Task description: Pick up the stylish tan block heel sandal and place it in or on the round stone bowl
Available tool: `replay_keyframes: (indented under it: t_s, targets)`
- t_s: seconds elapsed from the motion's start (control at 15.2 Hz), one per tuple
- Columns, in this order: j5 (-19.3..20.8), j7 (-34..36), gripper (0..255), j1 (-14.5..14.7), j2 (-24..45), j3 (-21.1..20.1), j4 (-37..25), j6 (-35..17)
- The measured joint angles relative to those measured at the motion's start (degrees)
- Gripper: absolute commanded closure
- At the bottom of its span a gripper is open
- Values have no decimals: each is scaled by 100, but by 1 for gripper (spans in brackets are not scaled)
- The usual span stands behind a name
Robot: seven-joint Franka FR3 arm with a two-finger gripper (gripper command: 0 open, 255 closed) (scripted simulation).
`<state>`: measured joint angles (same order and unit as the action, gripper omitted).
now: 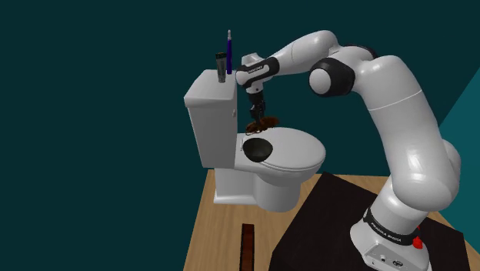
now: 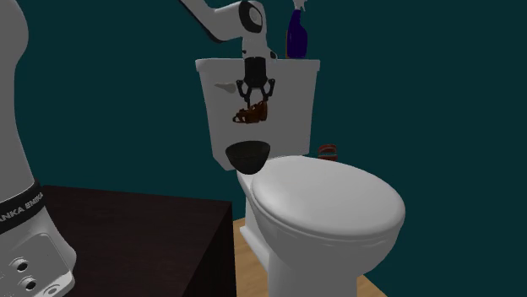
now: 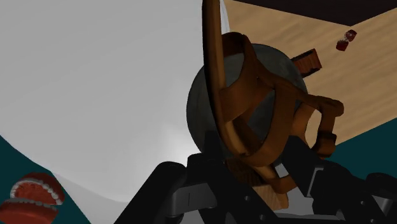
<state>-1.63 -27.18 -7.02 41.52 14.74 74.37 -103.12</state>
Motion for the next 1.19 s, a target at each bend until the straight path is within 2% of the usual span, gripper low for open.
replay_keyframes:
  t_s: [0.92, 1.19]
  targets:
    - [-69, 54, 255, -11, 437, -63, 376, -802]
    - [-81, 48, 255, -33, 535, -72, 306, -832]
